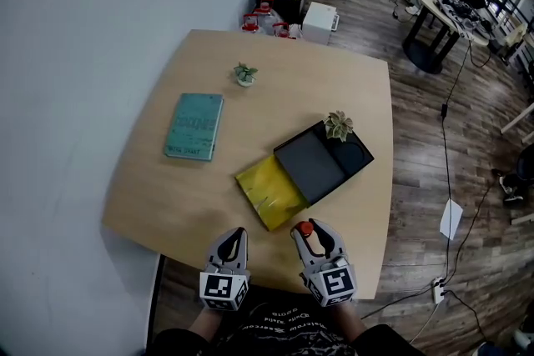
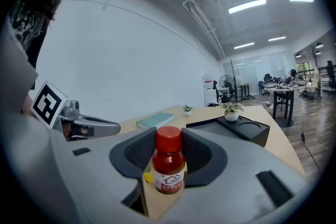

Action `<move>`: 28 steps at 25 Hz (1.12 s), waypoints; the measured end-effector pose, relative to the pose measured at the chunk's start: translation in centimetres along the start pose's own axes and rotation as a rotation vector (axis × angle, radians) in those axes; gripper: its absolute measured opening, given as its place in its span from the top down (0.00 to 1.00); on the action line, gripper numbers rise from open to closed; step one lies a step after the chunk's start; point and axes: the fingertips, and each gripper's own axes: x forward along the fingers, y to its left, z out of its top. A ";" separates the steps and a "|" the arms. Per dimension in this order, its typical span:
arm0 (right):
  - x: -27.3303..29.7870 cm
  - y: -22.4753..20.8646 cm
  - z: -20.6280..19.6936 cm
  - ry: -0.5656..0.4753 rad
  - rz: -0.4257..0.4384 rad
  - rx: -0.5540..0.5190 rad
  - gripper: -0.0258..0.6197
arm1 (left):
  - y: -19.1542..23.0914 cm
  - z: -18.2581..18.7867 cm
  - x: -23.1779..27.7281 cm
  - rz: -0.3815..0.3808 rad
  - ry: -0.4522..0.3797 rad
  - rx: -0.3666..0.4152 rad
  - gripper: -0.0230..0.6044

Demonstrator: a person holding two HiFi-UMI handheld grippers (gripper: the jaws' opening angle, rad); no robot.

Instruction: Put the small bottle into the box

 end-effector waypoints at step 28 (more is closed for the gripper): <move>14.4 1.3 0.7 0.020 -0.003 -0.129 0.72 | 6.0 0.0 2.5 -0.013 0.031 -0.003 0.96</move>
